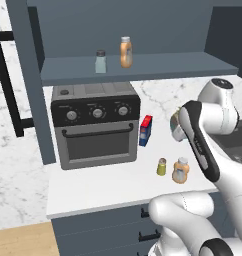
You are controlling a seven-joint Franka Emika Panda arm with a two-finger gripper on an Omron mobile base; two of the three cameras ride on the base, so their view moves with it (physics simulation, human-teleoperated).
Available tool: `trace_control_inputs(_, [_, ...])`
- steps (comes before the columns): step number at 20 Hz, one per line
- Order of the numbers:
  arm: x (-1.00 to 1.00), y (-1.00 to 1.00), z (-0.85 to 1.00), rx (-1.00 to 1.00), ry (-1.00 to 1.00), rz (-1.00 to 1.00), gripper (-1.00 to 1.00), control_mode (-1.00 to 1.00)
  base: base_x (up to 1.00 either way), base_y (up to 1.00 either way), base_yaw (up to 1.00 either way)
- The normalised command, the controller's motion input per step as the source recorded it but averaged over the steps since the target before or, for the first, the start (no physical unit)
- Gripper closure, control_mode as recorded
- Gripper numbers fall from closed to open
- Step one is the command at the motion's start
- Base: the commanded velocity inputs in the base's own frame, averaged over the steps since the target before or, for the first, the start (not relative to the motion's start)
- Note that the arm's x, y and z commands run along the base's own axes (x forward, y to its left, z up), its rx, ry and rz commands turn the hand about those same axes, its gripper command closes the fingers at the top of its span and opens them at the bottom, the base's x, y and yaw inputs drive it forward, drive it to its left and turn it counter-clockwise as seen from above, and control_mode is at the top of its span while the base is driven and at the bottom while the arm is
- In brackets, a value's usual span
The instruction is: Put the shaker and condiment bottle from the counter next to their counterparts in the cabinet.
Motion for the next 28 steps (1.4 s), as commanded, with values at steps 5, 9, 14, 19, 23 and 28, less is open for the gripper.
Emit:
trace_control_inputs(5, [0.00,-0.23,-0.22,0.00,-0.03,0.01,-1.00,-1.00,0.00,0.00,0.00])
trace_control_inputs(9, [0.00,-0.18,-0.21,-0.02,-0.04,0.00,-1.00,-1.00,0.00,0.00,0.00])
trace_control_inputs(14, [0.00,-0.04,-0.18,-0.09,-0.02,0.00,-1.00,-1.00,0.00,0.00,0.00])
trace_control_inputs(19, [-0.03,0.00,-0.16,-0.05,-0.02,0.00,-1.00,-1.00,0.00,0.00,0.00])
trace_control_inputs(23, [-0.16,0.00,-0.09,0.00,-0.04,0.00,-1.00,-1.00,0.00,0.00,0.00])
trace_control_inputs(28, [-0.25,0.00,-0.02,0.00,-0.05,0.00,-1.00,-1.00,0.00,0.00,0.00])
